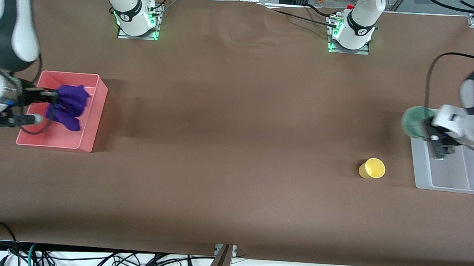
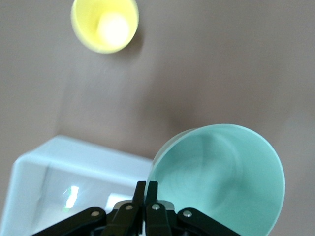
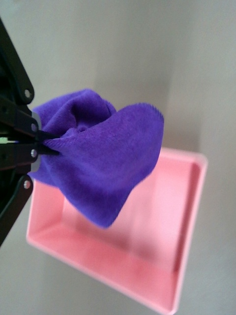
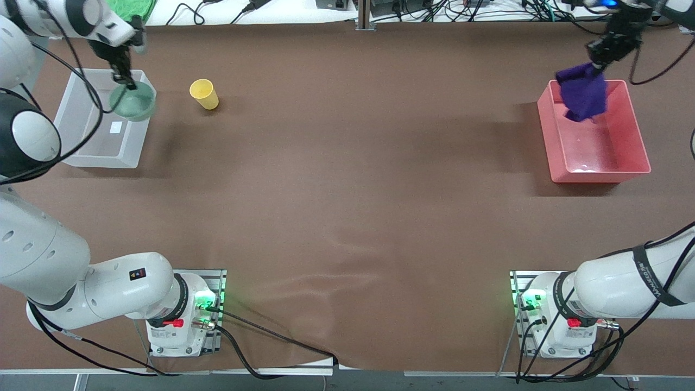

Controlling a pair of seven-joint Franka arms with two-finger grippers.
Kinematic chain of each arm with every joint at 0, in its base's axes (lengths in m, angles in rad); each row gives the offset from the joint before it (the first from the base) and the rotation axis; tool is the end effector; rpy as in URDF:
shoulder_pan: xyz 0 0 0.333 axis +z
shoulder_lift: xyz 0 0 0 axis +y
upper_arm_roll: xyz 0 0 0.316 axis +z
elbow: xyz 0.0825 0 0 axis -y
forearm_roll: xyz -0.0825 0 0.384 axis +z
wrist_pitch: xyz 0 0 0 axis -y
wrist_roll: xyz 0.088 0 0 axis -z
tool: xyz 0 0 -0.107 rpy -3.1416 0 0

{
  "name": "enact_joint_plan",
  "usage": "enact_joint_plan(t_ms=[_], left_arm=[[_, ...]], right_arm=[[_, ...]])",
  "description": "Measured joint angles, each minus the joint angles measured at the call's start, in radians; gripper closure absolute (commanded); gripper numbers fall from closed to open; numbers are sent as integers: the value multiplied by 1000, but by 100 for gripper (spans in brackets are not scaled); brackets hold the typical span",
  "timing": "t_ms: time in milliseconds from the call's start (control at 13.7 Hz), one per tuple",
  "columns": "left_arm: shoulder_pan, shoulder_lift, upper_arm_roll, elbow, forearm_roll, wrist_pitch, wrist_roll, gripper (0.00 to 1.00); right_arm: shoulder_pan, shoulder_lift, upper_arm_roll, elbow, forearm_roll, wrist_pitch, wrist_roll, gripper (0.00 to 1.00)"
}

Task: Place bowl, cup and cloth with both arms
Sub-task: 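Drop the cloth in the pink bin while the left gripper places the bowl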

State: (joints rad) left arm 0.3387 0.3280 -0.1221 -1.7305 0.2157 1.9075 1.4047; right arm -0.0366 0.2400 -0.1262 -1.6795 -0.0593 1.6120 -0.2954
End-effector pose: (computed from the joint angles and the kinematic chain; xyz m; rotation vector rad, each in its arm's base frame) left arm 0.6099 0.1561 0.3818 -2.5114 1.8525 0.3381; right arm 0.5877 -0.0973 0.4394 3.0775 0.2206 -0.4944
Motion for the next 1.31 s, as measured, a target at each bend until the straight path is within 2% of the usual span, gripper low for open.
enact_joint_plan(t_ms=[146,291,437,583,656,728,801,874,1093,1166,1311], left_arm=[[93,82,6,89,12,1,104,100],[171,197,6,175,15,16,183,100],[203,293,4,219,15,59,208,100],[207,348,2,225,15,94,210,100],[208,364,1,225,15,116,210,100],[211,374,1,226,15,135,211,92],[217,379,1,226,15,145,215,57],[221,380,1,226,15,149,217,1],[225,376,-10,245,9,149,217,0],[225,367,-15,259,5,141,217,0],[227,321,-51,286,-4,93,207,0]], right_arm=[[-14,13,-59,-38,0,3,-42,100],[-15,22,-75,-92,0,39,-44,100],[-15,32,-80,-162,0,115,-44,100],[-16,38,-90,-235,0,202,-44,100],[-16,40,-97,-267,0,242,-44,84],[-16,42,-105,-291,0,275,-45,8],[-17,43,-111,-307,0,299,-47,0],[-17,44,-113,-312,0,308,-48,0],[-16,9,-108,-280,1,302,-49,0],[-16,-15,-91,-246,3,272,-50,0],[-14,-61,-17,-139,23,141,-49,0]])
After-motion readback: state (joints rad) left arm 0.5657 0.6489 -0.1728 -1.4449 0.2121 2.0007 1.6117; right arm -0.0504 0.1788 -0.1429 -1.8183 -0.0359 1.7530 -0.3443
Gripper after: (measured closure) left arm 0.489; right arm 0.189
